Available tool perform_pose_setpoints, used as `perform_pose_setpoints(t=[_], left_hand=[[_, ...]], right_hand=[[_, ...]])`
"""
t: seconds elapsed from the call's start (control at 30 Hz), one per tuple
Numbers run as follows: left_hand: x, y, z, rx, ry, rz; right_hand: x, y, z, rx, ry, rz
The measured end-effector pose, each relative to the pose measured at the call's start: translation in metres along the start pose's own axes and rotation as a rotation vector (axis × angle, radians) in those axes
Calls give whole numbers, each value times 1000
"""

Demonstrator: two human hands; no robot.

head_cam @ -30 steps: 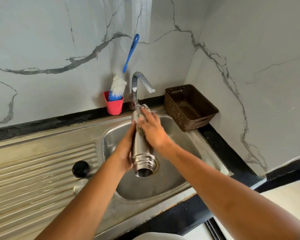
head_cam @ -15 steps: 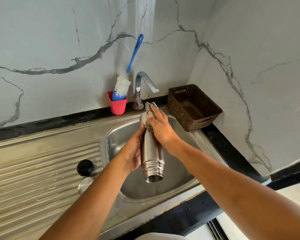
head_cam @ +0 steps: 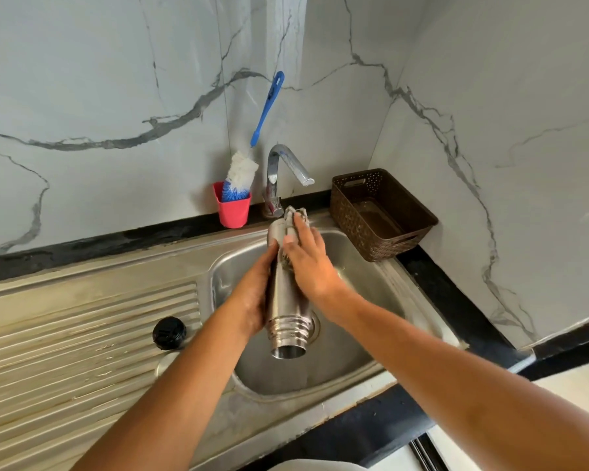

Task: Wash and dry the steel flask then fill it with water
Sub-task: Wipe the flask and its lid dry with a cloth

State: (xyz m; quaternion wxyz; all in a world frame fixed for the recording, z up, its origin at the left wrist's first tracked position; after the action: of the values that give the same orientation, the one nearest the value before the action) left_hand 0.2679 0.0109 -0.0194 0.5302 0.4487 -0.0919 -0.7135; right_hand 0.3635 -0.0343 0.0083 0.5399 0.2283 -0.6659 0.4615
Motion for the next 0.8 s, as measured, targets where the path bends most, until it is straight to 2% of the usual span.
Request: perform_pose_setpoints(t=[0.07,0.13,0.17,0.27,0.37,0.43,0.47,0.57,0.6,0.63,0.7,0.77,0.8], left_hand=[[-8,-16,-10,-113,27,-29],[-13,-27,-14,-213,48,-103],[-13,-27,-14,-205,52,-152],[-2,-3,-2,-62,-1,-254],[8,11,7,-19,41,-411],[9,9,10,-81,141,-686],[9,7,12,-111,194,-860],[8,15,12,-234,421,-1596],[8,19,10,-292,523,-1800],[7,22,8,-355,596,-1921],[0,17,0,-447,621,-1977],[-6,5,-9,-497,551,-1930],[-8,0,-9,-509,517,-1894]], right_hand=[[-4,18,38,111,-102,141],[-12,31,66,207,-118,210],[-11,30,66,198,-123,201],[-4,8,29,34,-106,228],[8,-24,-5,72,-206,456],[15,-46,-15,187,-274,471],[17,-54,-18,272,-232,493],[19,-66,-30,576,-29,878],[14,-68,-34,608,29,937],[7,-70,-36,611,69,956],[-6,-69,-27,479,-12,1005],[-17,-62,2,188,-190,922],[-21,-53,20,97,-276,906]])
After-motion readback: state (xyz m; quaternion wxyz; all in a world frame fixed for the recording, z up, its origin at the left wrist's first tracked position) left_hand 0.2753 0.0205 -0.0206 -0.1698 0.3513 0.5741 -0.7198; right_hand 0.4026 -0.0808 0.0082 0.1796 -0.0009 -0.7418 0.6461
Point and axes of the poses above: each hand's wrist, its own z-axis away from the middle knuckle, its own y-axis out of the palm, x = y × z, the point moved 3 cm from there along -z, towards the middle knuckle, and after that the axes turned 7 degrees about -y, right-handed, at the moved point
